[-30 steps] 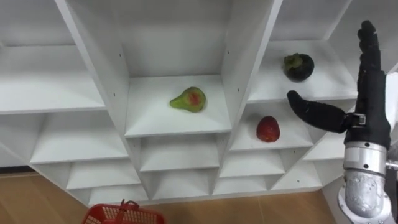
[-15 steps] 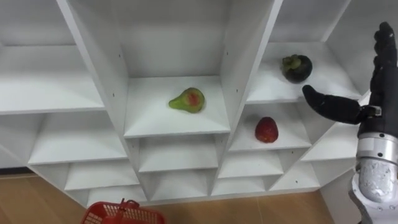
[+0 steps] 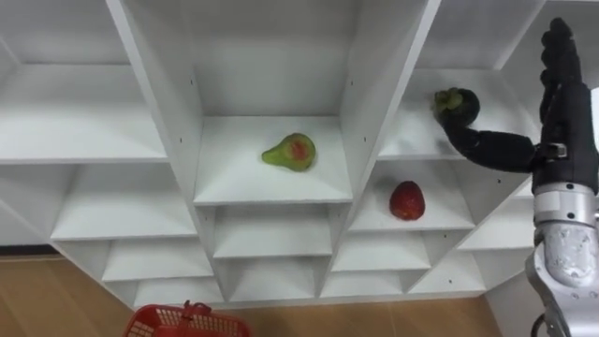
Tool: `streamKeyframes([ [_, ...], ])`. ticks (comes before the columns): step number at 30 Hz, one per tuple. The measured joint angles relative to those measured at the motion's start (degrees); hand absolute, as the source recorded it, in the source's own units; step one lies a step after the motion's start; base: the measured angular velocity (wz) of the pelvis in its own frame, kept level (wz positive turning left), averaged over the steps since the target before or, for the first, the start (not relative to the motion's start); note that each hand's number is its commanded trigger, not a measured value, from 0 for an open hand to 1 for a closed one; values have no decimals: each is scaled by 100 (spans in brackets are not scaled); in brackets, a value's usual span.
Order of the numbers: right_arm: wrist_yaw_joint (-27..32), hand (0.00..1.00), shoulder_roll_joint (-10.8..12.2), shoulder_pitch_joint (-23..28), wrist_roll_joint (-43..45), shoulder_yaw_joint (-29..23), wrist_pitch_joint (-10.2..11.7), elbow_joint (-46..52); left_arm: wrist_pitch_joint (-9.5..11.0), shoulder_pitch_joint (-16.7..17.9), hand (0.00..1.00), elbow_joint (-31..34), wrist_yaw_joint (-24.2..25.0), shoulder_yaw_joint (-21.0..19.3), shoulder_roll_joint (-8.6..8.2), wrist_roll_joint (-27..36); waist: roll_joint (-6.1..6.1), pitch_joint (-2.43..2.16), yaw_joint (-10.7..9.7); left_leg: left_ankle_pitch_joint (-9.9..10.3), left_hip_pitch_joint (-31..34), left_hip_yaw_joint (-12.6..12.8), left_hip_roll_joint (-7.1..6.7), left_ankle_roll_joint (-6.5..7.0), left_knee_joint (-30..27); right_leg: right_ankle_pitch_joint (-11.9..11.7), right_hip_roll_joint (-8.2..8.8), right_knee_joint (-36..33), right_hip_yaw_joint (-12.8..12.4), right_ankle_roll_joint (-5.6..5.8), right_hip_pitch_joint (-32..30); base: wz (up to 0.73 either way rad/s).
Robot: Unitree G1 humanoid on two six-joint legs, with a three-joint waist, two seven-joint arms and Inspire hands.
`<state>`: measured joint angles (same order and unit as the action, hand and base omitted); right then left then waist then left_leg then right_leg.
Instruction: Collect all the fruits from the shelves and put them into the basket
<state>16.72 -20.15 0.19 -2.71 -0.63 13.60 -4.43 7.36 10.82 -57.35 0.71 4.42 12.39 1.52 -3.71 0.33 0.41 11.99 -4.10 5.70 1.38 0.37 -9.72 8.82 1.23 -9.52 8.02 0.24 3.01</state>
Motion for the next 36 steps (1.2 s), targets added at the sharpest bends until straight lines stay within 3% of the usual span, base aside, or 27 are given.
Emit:
streamKeyframes([
  [14, -396, 0, -108, -554, -69, -64, -63, -195, 0, -9, 100, 14, 3, -62, -1, -376, -2, 6, 4, -8, 29, -27, -4, 4, -4, 0, 7, -4, 35, 0, -21, 0],
  [22, -499, 0, -109, -725, -103, -62, -94, -458, -2, -11, 100, 18, -5, -153, 4, -375, -84, 44, 28, -11, 45, -63, -6, 4, -1, 0, 18, -1, 119, 0, -14, 2],
  [33, -504, 0, -217, -885, -147, -59, -122, -792, -110, -12, 100, 122, 158, -163, 5, -381, -112, 20, 149, -12, 102, -118, -8, 4, -23, 0, 31, -4, 259, 0, -3, 3],
  [36, -523, 0, -219, -1021, -100, -51, -265, -1077, -143, -11, 100, 122, 159, -213, 7, -387, -113, 19, 177, -13, 96, -123, -11, 4, -52, 0, 36, -6, 289, 0, -2, 1],
])
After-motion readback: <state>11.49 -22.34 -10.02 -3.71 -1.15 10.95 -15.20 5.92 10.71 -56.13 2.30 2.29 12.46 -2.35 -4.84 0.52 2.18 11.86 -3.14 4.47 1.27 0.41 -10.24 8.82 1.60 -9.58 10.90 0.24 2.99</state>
